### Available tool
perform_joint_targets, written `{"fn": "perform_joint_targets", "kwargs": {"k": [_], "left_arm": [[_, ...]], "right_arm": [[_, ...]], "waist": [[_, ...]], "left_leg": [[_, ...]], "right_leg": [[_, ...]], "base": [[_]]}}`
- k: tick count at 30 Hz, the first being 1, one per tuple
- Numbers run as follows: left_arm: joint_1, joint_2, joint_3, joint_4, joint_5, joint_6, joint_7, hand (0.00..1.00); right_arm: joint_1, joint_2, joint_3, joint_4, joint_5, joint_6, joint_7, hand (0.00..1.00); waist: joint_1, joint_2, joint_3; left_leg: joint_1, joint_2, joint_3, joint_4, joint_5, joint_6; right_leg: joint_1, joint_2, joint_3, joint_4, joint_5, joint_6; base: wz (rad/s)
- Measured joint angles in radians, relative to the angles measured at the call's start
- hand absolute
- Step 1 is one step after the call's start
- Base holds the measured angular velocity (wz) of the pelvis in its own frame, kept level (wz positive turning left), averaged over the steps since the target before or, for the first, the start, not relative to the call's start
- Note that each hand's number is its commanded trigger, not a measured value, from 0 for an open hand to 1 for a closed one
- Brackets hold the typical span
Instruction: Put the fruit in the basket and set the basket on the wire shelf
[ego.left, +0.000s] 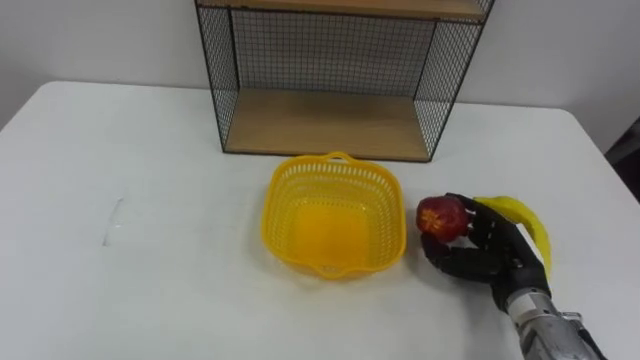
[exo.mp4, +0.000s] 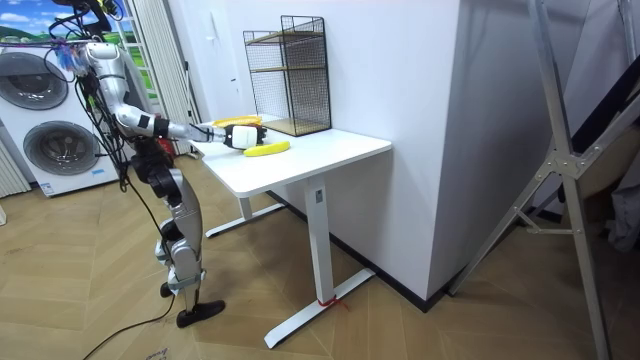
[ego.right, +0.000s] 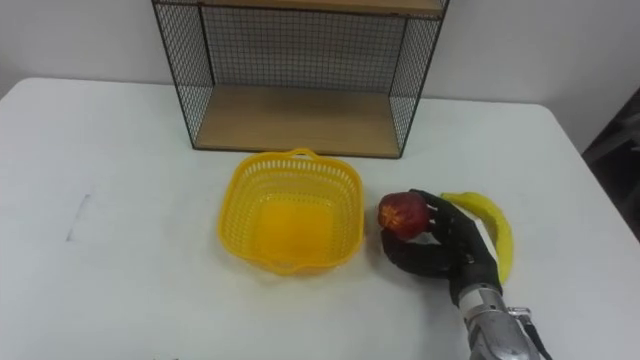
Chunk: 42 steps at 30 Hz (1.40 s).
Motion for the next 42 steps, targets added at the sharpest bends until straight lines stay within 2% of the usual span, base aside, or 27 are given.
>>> {"fn": "perform_joint_targets", "kwargs": {"k": [5, 9, 20, 26, 31, 42], "left_arm": [[-0.002, 0.000, -0.002, 0.027, -0.004, 0.000, 0.000, 0.00], [-0.004, 0.000, -0.001, 0.032, -0.001, -0.001, -0.006, 0.00], [-0.006, -0.002, -0.003, 0.029, -0.001, -0.001, -0.019, 0.00], [-0.006, -0.002, -0.002, 0.029, 0.000, -0.001, -0.020, 0.00], [-0.012, 0.001, -0.002, 0.030, -0.001, -0.001, -0.021, 0.00], [-0.046, 0.008, -0.021, 0.041, -0.009, -0.007, -0.019, 0.00]], "right_arm": [[0.001, 0.000, 0.001, -0.005, 0.032, 0.001, -0.029, 1.00], [0.001, 0.000, 0.001, -0.072, 0.031, 0.001, -0.041, 1.00], [-0.007, 0.000, 0.001, -0.242, 0.025, 0.001, -0.017, 1.00], [-0.008, 0.000, 0.002, -0.335, 0.017, 0.001, 0.004, 1.00], [-0.011, -0.010, 0.014, -0.408, -0.066, 0.001, 0.004, 1.00], [-0.021, -0.018, 0.076, -0.429, -0.226, 0.001, 0.016, 1.00]], "waist": [[-0.001, 0.001, 0.0012], [0.002, 0.001, 0.0031], [0.004, 0.007, 0.0054], [0.004, 0.009, 0.0041], [0.021, 0.006, 0.0027], [0.036, 0.001, 0.0040]], "left_leg": [[0.004, 0.000, 0.000, -0.001, 0.000, 0.000], [0.000, 0.000, 0.004, -0.003, 0.000, 0.000], [-0.009, -0.001, -0.001, -0.001, 0.000, 0.000], [-0.016, -0.001, 0.000, 0.001, 0.000, 0.000], [-0.018, -0.001, 0.006, 0.000, 0.000, 0.000], [-0.024, 0.000, 0.011, -0.002, 0.000, 0.000]], "right_leg": [[0.003, 0.000, 0.001, -0.001, 0.000, 0.000], [-0.005, 0.001, 0.010, -0.001, 0.000, 0.001], [-0.010, 0.000, 0.006, 0.000, -0.001, 0.001], [-0.019, 0.000, 0.005, 0.006, -0.001, 0.001], [-0.024, 0.000, 0.011, 0.008, 0.000, 0.001], [-0.038, 0.000, 0.014, 0.018, 0.000, 0.001]], "base": [[0.00], [-0.03], [0.00], [0.00], [-0.02], [-0.01]]}}
